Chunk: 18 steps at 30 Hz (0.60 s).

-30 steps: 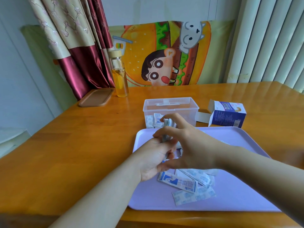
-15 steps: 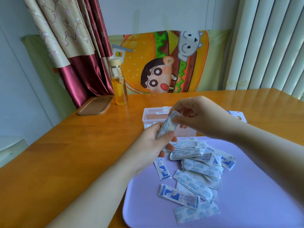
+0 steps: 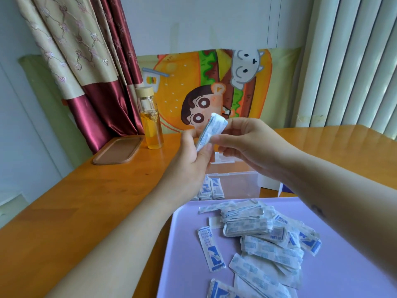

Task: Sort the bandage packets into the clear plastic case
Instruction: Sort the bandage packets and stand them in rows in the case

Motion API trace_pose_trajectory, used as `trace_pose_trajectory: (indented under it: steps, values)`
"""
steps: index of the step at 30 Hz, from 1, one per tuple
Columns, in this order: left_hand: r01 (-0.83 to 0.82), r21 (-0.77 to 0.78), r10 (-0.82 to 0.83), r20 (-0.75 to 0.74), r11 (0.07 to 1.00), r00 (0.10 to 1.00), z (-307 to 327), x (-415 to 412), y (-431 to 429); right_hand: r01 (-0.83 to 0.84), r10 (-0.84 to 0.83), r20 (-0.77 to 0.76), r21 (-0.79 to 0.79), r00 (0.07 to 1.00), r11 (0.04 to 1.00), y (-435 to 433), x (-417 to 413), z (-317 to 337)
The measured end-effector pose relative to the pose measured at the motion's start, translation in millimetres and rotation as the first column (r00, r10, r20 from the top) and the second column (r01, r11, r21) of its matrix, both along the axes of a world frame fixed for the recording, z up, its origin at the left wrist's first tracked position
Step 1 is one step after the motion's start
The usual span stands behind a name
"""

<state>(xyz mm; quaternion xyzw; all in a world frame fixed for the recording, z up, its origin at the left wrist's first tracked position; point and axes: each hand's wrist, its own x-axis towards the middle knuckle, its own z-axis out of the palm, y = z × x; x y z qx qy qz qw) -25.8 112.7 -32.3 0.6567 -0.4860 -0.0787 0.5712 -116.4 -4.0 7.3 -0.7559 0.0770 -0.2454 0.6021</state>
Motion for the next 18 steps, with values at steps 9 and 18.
trace_pose_trajectory:
  steps: [9,18]
  values:
    - [0.095,0.156,-0.092,-0.027,0.983,0.995,-8,16,-8,0.109,-0.125,-0.077,-0.187,0.989,0.976,-15,14,-22]
    - [0.035,0.559,0.099,-0.208,0.828,0.973,-70,13,43,-0.647,-0.138,-0.795,-0.568,0.590,0.508,13,-22,-72]
